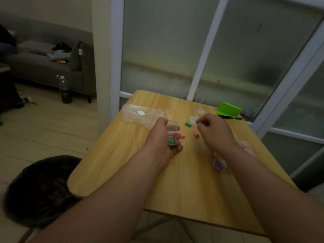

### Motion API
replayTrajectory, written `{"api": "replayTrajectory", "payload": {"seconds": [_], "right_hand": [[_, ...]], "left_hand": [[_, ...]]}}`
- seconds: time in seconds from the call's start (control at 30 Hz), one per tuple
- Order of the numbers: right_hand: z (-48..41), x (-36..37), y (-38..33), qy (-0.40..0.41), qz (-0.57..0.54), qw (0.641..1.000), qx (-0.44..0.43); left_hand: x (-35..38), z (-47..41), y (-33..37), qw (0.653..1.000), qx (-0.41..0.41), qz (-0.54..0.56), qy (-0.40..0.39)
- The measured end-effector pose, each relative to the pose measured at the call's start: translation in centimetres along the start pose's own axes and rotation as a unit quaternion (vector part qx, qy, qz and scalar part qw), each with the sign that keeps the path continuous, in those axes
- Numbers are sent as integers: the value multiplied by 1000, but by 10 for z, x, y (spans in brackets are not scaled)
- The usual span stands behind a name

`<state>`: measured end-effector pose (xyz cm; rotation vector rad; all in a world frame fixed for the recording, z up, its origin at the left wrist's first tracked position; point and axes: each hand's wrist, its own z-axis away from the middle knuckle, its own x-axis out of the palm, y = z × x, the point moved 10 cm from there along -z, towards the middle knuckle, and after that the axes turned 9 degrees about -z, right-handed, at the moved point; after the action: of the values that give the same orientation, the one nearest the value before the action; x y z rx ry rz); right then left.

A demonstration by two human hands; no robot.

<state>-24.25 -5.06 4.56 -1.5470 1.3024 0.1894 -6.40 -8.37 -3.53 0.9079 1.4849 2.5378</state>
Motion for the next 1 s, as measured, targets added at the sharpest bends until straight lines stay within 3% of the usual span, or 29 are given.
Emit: {"api": "replayTrajectory", "payload": {"seconds": [0.2,0.43,0.73,1.0], "right_hand": [[-44,34,2,-69,145,987,-25],[-50,70,-9,-146,323,932,-70],[-47,68,-13,-133,238,962,-30],[-8,8,-21,-65,51,997,-5]], "left_hand": [[-1,-2,4,1000,1,13,1],[0,-2,6,1000,-2,26,-5],[1,3,3,1000,-9,21,-6],[9,9,1,1000,-5,12,-14]]}}
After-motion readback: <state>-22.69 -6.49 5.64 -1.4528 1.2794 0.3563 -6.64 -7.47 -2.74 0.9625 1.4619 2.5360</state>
